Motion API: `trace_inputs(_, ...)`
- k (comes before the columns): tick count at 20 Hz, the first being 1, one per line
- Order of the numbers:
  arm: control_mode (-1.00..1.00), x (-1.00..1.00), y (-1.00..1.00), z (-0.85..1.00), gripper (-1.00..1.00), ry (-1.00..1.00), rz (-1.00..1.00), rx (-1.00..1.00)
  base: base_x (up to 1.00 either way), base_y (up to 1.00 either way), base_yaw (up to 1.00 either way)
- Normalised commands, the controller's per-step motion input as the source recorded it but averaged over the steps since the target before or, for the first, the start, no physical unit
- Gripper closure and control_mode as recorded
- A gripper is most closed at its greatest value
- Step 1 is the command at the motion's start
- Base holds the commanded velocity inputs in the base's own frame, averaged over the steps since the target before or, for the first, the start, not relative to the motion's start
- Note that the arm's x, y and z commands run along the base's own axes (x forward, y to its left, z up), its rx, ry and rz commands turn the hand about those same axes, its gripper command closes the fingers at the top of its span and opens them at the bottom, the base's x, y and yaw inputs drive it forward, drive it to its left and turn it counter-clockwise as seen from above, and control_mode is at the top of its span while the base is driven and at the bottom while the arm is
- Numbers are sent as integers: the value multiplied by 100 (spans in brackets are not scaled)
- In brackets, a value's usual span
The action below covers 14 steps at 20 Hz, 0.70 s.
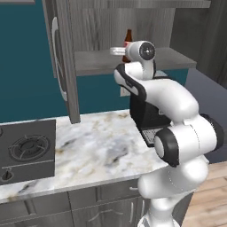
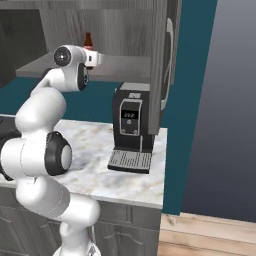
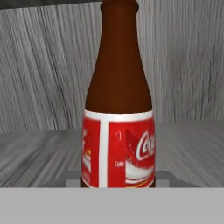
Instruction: Pick the bottled drink from the counter and place it in the open cabinet.
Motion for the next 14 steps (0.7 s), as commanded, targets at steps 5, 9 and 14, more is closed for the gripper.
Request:
trace_inputs(5, -100, 21, 6, -4, 100, -1, 0, 0, 0, 0, 0)
trace_inputs(9, -100, 6, 4, -1, 100, -5, 0, 0, 0, 0, 0)
trace_inputs(14, -100, 0, 6, -2, 100, -7, 0, 0, 0, 0, 0)
